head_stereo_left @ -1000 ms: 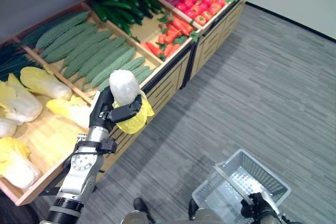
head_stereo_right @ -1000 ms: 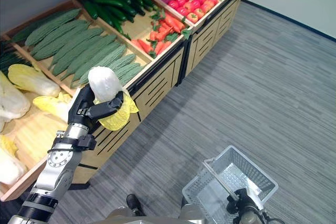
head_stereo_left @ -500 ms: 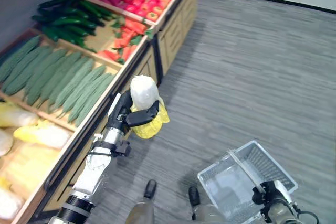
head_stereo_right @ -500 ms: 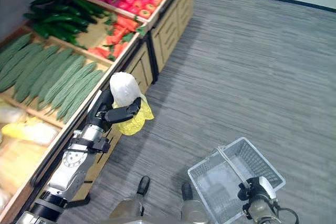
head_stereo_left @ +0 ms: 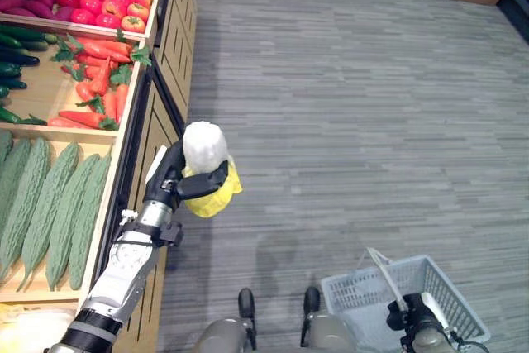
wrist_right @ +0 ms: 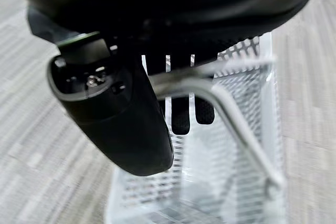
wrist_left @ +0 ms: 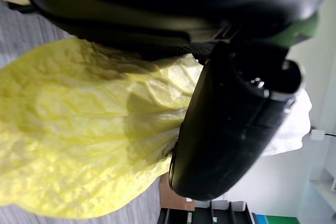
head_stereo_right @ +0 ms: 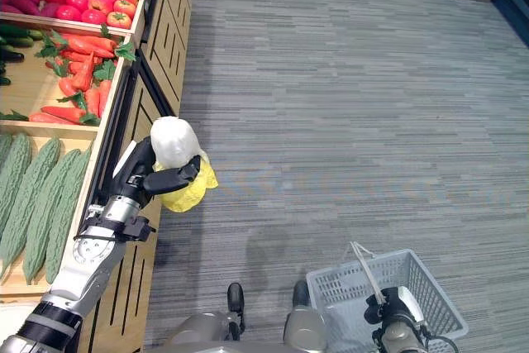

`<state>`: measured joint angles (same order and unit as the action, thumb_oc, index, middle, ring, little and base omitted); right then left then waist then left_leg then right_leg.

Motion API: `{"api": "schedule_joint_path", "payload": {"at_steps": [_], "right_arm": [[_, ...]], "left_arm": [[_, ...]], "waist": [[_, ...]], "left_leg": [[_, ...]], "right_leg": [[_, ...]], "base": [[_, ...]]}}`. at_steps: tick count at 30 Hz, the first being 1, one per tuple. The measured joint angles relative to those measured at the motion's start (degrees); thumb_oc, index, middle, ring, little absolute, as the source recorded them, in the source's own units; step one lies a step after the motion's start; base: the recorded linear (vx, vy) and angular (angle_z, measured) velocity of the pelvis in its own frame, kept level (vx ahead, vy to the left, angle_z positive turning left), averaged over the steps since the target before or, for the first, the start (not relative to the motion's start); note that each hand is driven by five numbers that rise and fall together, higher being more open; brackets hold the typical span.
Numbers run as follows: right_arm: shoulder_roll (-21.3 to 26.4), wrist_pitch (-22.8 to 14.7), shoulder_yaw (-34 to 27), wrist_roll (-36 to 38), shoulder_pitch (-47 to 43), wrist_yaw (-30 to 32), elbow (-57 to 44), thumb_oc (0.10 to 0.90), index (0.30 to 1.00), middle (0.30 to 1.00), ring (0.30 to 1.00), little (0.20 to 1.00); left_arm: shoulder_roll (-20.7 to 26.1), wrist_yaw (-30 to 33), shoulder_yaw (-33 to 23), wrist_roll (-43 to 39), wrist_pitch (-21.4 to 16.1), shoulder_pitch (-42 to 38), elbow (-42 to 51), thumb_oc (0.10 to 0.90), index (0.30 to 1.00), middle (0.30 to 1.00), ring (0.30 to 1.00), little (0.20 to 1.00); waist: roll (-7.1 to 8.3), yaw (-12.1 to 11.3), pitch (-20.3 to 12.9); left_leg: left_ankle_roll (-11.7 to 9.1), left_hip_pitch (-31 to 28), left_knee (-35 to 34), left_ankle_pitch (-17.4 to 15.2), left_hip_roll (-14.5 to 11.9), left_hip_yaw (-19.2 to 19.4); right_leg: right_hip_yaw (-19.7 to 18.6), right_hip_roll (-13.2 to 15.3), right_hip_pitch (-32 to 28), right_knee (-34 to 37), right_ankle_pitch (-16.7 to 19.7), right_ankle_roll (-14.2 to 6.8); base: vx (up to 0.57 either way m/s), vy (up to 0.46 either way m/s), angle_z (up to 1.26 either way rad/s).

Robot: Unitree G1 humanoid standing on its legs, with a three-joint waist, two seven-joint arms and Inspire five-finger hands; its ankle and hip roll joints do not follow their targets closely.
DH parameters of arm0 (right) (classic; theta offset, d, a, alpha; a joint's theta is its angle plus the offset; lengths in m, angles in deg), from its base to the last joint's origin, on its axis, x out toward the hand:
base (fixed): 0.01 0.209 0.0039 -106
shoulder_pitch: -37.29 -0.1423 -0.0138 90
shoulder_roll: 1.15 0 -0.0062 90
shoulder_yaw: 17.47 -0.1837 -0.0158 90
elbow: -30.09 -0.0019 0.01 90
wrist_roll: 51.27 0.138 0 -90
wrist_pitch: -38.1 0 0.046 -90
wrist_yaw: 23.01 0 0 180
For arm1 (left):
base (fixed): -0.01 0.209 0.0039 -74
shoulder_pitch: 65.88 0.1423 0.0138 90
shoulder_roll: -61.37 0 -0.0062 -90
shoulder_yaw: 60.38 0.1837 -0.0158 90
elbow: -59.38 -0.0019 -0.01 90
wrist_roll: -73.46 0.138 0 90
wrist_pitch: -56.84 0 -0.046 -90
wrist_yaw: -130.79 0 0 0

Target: Get the vegetables into the basket

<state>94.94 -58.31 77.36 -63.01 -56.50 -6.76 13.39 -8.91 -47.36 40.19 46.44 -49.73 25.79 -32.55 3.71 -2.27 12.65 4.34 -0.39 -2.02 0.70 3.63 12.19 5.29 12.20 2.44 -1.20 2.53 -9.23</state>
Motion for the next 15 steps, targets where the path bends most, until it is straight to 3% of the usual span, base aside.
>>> {"api": "schedule_joint_path", "payload": {"at_steps": [2, 4, 6, 8, 11, 15], "right_arm": [[0.28, 0.05, -0.02, -0.94, 0.44, -0.02, -0.34, 0.4, 0.3, 0.3, 0.3, 0.3], [0.59, 0.16, -0.06, -0.95, 1.89, -0.15, -1.04, 0.4, 0.3, 0.3, 0.3, 0.3], [1.72, -0.16, -0.11, -0.95, 2.3, -0.42, -3.27, 0.4, 0.3, 0.3, 0.3, 0.3], [4.02, -0.64, -0.1, -0.96, 2.0, -0.6, -4.14, 0.4, 0.3, 0.3, 0.3, 0.3], [10.75, -0.28, -0.03, -1.55, -0.32, -0.77, -6.04, 0.4, 0.3, 0.3, 0.3, 0.3], [16.41, 1.24, 0.32, -2.04, 0.02, -0.54, -16.13, 0.4, 0.3, 0.3, 0.3, 0.3]], "left_arm": [[-0.52, -0.71, -0.63, -0.01, 0.0, 0.58, 0.14, 0.4, 0.3, 0.3, 0.3, 0.3], [-1.4, -2.05, -0.65, 0.01, 0.1, 1.49, 1.47, 0.4, 0.3, 0.3, 0.3, 0.3], [-2.29, -2.25, -0.55, -0.04, 0.3, 1.5, 1.9, 0.4, 0.3, 0.3, 0.3, 0.3], [-2.58, -2.56, 0.17, -0.07, 0.84, 1.36, 1.9, 0.4, 0.3, 0.3, 0.3, 0.3], [-3.19, -3.82, 2.16, -0.07, 1.07, 1.5, 1.9, 0.4, 0.3, 0.3, 0.3, 0.3], [-1.87, -4.54, 2.99, -0.07, 1.26, 1.45, 2.2, 0.4, 0.3, 0.3, 0.3, 0.3]], "waist": [[-0.42, 0.07, -0.27], [-1.44, 0.47, -0.89], [-1.98, 0.89, -1.31], [-2.74, 1.22, -1.87], [-5.59, 1.25, -3.61], [-6.29, 1.77, -4.12]], "left_leg": [[-1.95, -0.63, -1.41, 0.54, -0.75, -0.02], [-4.14, -1.56, -2.98, 2.82, -4.81, 0.02], [-5.22, -1.63, -2.97, 3.37, -6.5, -0.12], [-5.82, -1.46, -2.98, 3.76, -7.12, -0.76], [-6.2, -0.94, -2.98, 4.02, -7.71, -1.28], [-6.37, -0.61, -3.01, 3.94, -7.74, -1.25]], "right_leg": [[-0.2, -1.2, -2.05, 3.72, 0.21, 0.33], [-0.04, -5.65, -3.48, 6.51, 1.63, 2.62], [0.08, -7.31, -3.65, 6.53, 1.5, 3.14], [0.69, -7.9, -3.64, 6.35, 1.52, 3.76], [1.16, -8.51, -3.5, 6.21, 1.59, 4.19], [0.89, -8.59, -3.1, 6.22, 1.32, 4.74]], "base": [[0.05, -0.126, -0.11], [0.04, -0.271, -0.14], [0.02, -0.308, -0.03], [0.0, -0.091, 0.09], [0.0, -0.057, 0.1], [0.01, -0.009, -0.02]]}}
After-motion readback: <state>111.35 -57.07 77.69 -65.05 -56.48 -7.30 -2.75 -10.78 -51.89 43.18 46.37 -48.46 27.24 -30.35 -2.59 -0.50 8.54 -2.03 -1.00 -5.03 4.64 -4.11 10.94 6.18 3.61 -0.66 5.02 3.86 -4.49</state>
